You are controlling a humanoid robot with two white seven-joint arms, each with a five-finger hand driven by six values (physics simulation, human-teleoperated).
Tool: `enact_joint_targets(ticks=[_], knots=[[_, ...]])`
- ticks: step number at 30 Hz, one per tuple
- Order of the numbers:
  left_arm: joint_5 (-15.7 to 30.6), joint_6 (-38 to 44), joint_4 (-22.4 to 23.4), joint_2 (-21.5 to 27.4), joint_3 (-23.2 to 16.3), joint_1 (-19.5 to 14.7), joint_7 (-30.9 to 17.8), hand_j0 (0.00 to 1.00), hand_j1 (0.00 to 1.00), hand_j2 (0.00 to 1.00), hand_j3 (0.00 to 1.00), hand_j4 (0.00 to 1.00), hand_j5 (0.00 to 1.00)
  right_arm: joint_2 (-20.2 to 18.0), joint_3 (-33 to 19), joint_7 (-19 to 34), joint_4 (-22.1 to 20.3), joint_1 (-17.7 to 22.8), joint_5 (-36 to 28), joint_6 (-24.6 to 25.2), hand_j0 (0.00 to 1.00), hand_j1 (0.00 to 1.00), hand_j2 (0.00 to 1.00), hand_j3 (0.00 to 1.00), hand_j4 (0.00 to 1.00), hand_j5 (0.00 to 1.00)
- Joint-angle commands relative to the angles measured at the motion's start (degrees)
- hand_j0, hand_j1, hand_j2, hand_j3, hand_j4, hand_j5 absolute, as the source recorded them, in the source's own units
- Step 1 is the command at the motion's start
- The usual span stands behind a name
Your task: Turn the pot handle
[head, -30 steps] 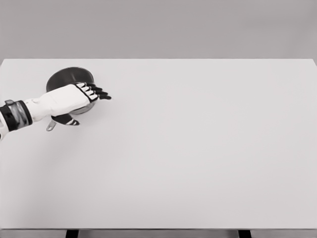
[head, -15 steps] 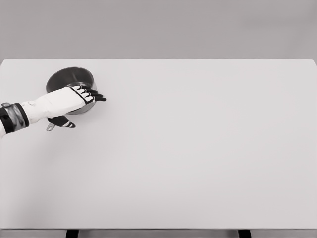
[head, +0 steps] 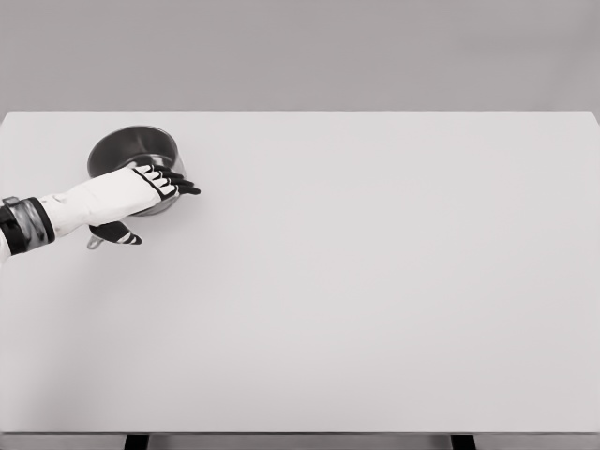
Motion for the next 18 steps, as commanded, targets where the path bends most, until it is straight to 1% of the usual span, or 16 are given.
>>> enact_joint_targets(ticks=[1, 18], knots=[[0.3, 0.1, -0.1, 0.1, 0.0, 0.0, 0.0, 1.00, 1.00, 1.00, 1.00, 1.00, 1.00, 0.0, 0.0, 0.0, 0.0, 0.0, 0.0, 0.0, 1.00, 1.00, 1.00, 1.00, 1.00, 1.00], [0.3, 0.1, -0.5, 0.3, 1.7, -0.1, 0.0, 1.00, 1.00, 1.00, 1.00, 1.00, 1.00, 0.0, 0.0, 0.0, 0.0, 0.0, 0.0, 0.0, 1.00, 1.00, 1.00, 1.00, 1.00, 1.00]])
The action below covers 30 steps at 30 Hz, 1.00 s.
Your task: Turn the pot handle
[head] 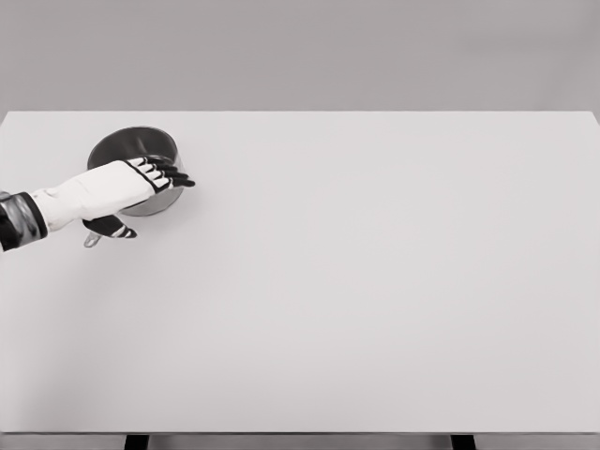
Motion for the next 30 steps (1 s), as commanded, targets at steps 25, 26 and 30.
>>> enact_joint_targets(ticks=[25, 26, 30], knots=[[0.2, 6.0, 0.4, 1.6, 1.4, 0.9, 0.0, 1.00, 1.00, 1.00, 1.00, 1.00, 1.00, 0.0, 0.0, 0.0, 0.0, 0.0, 0.0, 0.0, 1.00, 1.00, 1.00, 1.00, 1.00, 1.00], [0.2, 6.0, 0.5, 1.7, 1.4, 0.9, 0.0, 1.00, 1.00, 1.00, 1.00, 1.00, 1.00, 0.0, 0.0, 0.0, 0.0, 0.0, 0.0, 0.0, 1.00, 1.00, 1.00, 1.00, 1.00, 1.00], [0.2, 6.9, 0.5, 1.8, 2.1, 0.9, 0.0, 1.00, 1.00, 1.00, 1.00, 1.00, 1.00, 0.0, 0.0, 0.0, 0.0, 0.0, 0.0, 0.0, 1.00, 1.00, 1.00, 1.00, 1.00, 1.00]])
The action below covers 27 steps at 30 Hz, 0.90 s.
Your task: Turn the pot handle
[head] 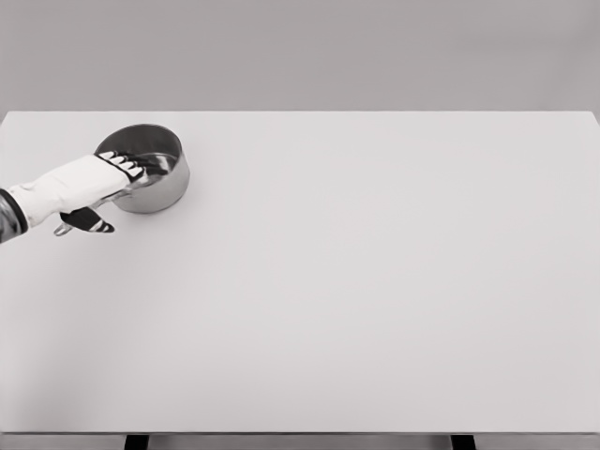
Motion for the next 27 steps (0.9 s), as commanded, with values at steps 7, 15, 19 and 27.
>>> enact_joint_targets(ticks=[7, 15, 19, 27], knots=[[0.2, 2.4, 0.1, 0.4, 0.6, 0.4, 0.1, 1.00, 1.00, 1.00, 1.00, 1.00, 1.00, 0.0, 0.0, 0.0, 0.0, 0.0, 0.0, 0.0, 1.00, 1.00, 1.00, 1.00, 1.00, 1.00], [0.2, 6.0, 0.1, 0.5, 0.7, 0.8, 0.1, 1.00, 1.00, 1.00, 1.00, 1.00, 1.00, 0.0, 0.0, 0.0, 0.0, 0.0, 0.0, 0.0, 1.00, 1.00, 1.00, 1.00, 1.00, 1.00], [0.1, 6.5, 0.5, 0.5, 1.3, 0.8, 0.0, 1.00, 1.00, 1.00, 1.00, 1.00, 1.00, 0.0, 0.0, 0.0, 0.0, 0.0, 0.0, 0.0, 1.00, 1.00, 1.00, 1.00, 1.00, 1.00], [-0.1, 6.6, 0.6, 0.5, 3.5, 1.1, 0.0, 1.00, 1.00, 1.00, 1.00, 1.00, 1.00, 0.0, 0.0, 0.0, 0.0, 0.0, 0.0, 0.0, 1.00, 1.00, 1.00, 1.00, 1.00, 1.00]])
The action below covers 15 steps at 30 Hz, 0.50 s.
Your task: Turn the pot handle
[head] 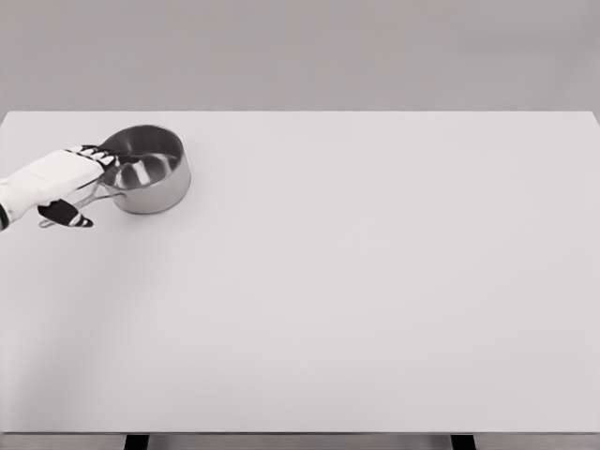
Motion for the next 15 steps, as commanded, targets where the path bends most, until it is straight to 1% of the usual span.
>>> enact_joint_targets(ticks=[1, 8, 15], knots=[[0.1, 0.1, 0.0, 0.0, 0.7, 0.0, 0.1, 1.00, 1.00, 1.00, 1.00, 1.00, 1.00, 0.0, 0.0, 0.0, 0.0, 0.0, 0.0, 0.0, 1.00, 1.00, 1.00, 1.00, 1.00, 1.00], [0.0, 0.2, 1.2, 0.7, 1.4, 0.1, 0.0, 1.00, 1.00, 1.00, 1.00, 1.00, 1.00, 0.0, 0.0, 0.0, 0.0, 0.0, 0.0, 0.0, 1.00, 1.00, 1.00, 1.00, 1.00, 1.00], [0.0, 0.2, 1.3, 0.8, 2.4, 0.1, 0.1, 1.00, 1.00, 1.00, 1.00, 1.00, 1.00, 0.0, 0.0, 0.0, 0.0, 0.0, 0.0, 0.0, 1.00, 1.00, 1.00, 1.00, 1.00, 1.00]])
